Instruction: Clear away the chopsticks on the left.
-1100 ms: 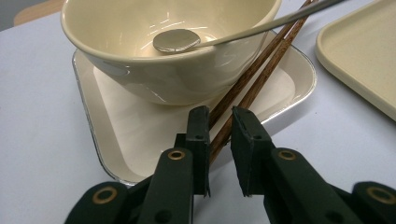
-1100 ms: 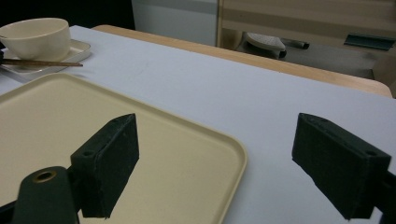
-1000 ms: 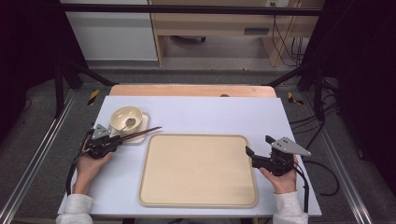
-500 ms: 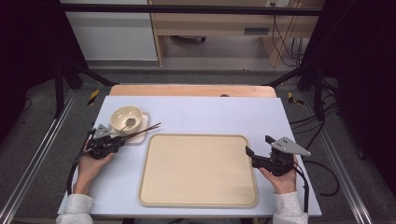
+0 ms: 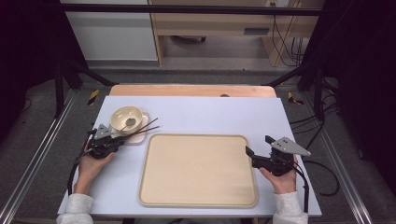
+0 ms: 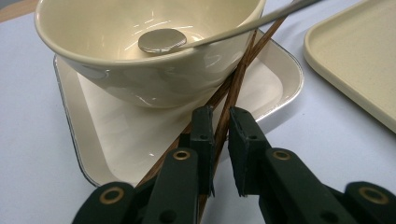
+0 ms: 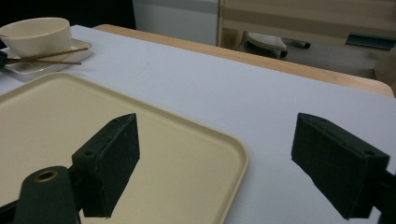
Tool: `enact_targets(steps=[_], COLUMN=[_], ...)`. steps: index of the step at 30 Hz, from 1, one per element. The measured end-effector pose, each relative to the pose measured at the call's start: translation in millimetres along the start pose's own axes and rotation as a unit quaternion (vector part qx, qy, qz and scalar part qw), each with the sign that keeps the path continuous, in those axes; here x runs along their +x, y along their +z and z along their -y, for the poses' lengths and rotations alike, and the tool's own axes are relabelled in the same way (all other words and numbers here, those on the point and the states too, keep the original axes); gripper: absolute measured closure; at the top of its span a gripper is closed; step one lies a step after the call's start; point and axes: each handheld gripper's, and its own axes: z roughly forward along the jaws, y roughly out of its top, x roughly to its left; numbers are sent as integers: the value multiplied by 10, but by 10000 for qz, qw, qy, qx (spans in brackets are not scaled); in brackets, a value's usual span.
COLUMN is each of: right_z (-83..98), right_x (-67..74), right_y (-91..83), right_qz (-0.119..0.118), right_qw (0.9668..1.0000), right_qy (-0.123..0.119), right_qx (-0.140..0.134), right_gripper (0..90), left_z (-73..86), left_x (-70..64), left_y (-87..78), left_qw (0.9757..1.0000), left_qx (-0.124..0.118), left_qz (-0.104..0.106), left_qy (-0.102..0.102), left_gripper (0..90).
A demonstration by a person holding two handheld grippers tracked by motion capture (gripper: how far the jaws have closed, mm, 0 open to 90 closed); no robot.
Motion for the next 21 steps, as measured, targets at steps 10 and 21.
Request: enact_targets(steps=[10, 21], right_z=[0, -1], right_x=[0, -6], right_y=[0, -7], right_qz=[-2, -3], right_qw=[10000, 10000], right_qy=[-1, -5], right_qx=[3, -4], right_gripper=[153, 152], left_z=[-16, -32], left_x=[-37, -75], left_y=[-5, -57], left_qw=[9998, 9993], left_qx=[-4, -75], left_qz=[144, 331], left_qy=[164, 183], left_gripper=[836, 849])
